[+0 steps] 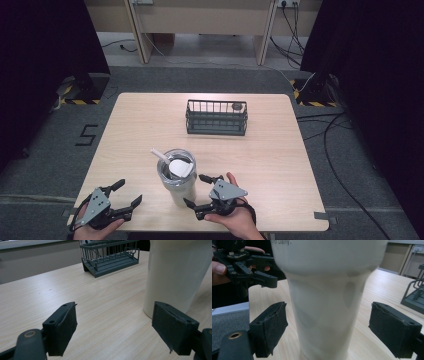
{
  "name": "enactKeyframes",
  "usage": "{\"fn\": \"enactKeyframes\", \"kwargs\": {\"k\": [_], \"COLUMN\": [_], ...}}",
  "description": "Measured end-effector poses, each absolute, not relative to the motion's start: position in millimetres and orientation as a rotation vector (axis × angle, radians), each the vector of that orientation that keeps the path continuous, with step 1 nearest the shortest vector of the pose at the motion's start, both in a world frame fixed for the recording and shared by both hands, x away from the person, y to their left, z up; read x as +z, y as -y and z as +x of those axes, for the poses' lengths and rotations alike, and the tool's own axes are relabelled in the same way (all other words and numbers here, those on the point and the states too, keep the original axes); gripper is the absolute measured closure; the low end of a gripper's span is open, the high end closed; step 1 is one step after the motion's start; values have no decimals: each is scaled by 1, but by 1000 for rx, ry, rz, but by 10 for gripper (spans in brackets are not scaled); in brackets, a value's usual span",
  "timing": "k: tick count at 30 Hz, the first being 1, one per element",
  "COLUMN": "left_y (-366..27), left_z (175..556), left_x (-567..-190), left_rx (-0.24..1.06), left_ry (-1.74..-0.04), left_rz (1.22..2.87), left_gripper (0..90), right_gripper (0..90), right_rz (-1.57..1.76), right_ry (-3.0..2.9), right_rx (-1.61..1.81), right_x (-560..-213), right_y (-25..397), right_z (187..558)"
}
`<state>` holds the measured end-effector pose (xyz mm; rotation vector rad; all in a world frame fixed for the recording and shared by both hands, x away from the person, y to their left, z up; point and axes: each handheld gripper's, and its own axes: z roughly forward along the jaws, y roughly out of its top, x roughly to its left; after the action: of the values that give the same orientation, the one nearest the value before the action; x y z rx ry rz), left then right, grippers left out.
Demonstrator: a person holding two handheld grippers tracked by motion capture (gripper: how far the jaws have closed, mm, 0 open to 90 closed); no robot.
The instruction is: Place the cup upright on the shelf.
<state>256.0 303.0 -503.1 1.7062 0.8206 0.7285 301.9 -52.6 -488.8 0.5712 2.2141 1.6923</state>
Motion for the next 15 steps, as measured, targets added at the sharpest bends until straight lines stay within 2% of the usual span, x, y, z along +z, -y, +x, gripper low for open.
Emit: {"fn": "enactKeyframes", "kwargs": {"k": [9, 15], "left_y": [-304, -304], "left_z": [255, 255], "left_x": [-501, -501], "left_rx": [731, 729], "left_ry": [-810, -799], "left_rz": [1702, 1700], "left_gripper": [197, 197], "right_gripper": [149, 117], "right_rz": [561, 587], "right_ry": [-2220, -2238], "right_rx": [1683, 1681], "right_x": [-494, -500], "right_y": [37, 28], "right_z": [310, 316]}}
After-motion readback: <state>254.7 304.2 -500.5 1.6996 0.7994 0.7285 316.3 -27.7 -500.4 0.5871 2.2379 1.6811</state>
